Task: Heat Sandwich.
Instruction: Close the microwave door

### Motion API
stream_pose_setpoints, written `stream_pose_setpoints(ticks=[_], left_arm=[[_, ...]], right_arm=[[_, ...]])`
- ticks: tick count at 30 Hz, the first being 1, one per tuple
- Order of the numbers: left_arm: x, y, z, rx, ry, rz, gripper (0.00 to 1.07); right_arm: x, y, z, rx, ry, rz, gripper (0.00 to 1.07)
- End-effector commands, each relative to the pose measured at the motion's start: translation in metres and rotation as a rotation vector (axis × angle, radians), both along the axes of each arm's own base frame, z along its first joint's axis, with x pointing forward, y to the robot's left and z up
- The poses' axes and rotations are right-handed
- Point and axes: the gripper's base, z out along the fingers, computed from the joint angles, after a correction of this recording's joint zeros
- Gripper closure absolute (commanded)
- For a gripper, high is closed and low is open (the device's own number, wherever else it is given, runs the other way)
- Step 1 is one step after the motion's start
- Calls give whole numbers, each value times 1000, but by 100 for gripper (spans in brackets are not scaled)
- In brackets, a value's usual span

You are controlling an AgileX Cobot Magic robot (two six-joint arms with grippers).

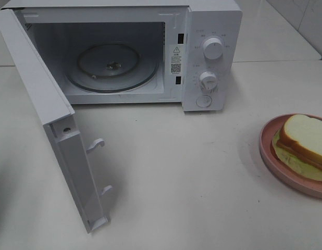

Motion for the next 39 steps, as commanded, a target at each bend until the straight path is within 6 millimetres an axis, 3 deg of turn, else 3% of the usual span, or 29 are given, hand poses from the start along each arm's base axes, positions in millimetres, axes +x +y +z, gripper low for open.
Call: stream_pose_setpoints(ticks=[1, 11, 23, 39], left_arm=[[8, 3, -3, 22, -77, 26, 107], [35, 1, -20, 118, -196, -30, 107], [56, -7, -36, 62, -193, -98, 107], [76, -41, -46, -26, -238, -365, 107]], right_arm=[[-3, 0, 1, -8, -40, -1, 31], [-3, 0, 1, -8, -40, -1, 31], [-3, 0, 1, -8, -40, -1, 31], [-3, 0, 1, -8, -40, -1, 31]])
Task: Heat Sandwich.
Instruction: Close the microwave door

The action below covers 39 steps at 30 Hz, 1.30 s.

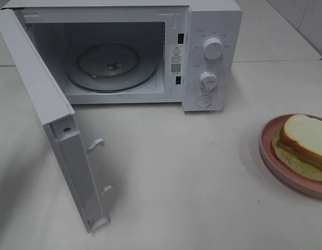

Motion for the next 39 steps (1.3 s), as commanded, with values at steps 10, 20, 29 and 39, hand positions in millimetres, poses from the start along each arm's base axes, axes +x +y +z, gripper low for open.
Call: stream_pose_setpoints(ticks=[10, 20, 29, 39], left_arm=[[10, -33, -3, -21, -9, -114, 107], [29, -58, 0, -76, -15, -119, 107], [43, -87, -3, -71, -19, -138, 107], [57, -121, -7, -99, -19, -119, 107]], right_arm=[[-3, 0, 1, -8, -40, -1, 31], [-3, 0, 1, -8, -40, -1, 31], [-3, 0, 1, -8, -40, -1, 32], [-3, 0, 1, -8, -40, -1, 32]])
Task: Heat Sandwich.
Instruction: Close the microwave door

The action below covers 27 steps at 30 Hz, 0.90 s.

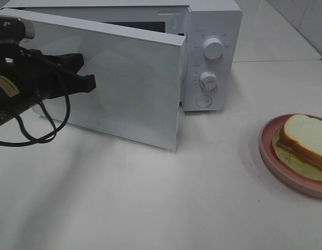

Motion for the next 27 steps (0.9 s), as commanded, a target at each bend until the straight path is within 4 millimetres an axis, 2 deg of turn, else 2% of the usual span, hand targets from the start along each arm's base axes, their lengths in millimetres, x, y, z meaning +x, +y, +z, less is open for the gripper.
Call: stream_pose_setpoints(ticks=[1, 6, 14, 27], left_arm=[[8, -15, 3, -27, -20, 22, 107], [13, -25, 3, -40, -21, 39, 107], [26, -57, 6, -19, -34, 51, 107], [49, -81, 11, -32, -54, 55, 107]], right_arm=[[-3, 0, 1, -8, -40, -1, 32], [-3, 0, 1, -8, -40, -1, 32], [-3, 0, 1, -8, -40, -1, 32], [-3, 0, 1, -7, -40, -1, 32]])
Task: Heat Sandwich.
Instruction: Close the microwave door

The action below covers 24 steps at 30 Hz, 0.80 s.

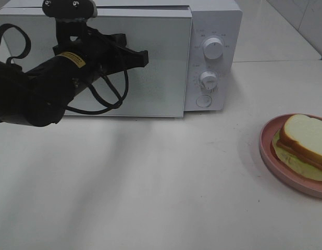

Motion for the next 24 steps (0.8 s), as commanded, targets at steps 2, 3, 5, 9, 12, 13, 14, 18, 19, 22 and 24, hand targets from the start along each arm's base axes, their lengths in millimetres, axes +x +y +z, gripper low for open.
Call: stream_pose_setpoints(ticks=[2, 3, 5, 9, 12, 13, 14, 18, 19, 22, 24], left_arm=[[8, -5, 4, -22, -16, 18, 107], [10, -6, 4, -29, -16, 25, 107], [15, -9, 5, -51, -8, 44, 107], [22, -12, 3, -64, 7, 59, 107], [24, -14, 2, -65, 11, 60, 107], [27, -16, 3, -68, 8, 59, 107], [29, -17, 2, -66, 13, 60, 107], [38, -24, 7, -47, -15, 57, 107], [40, -25, 7, -50, -18, 59, 107], [43, -28, 10, -55, -22, 57, 107], [43, -30, 12, -56, -27, 47, 107]], right_arm=[[-3, 0, 1, -7, -40, -1, 32], [-3, 0, 1, -8, -40, 0, 32], [-3, 0, 1, -8, -40, -1, 32], [-3, 0, 1, -8, -40, 0, 32], [-3, 0, 1, -8, -40, 0, 32], [-3, 0, 1, -8, -40, 0, 32], [-3, 0, 1, -8, -40, 0, 32], [-3, 0, 1, -8, -40, 0, 32], [-3, 0, 1, -8, -40, 0, 32], [-3, 0, 1, -8, -40, 0, 32], [-3, 0, 1, -8, -40, 0, 32]])
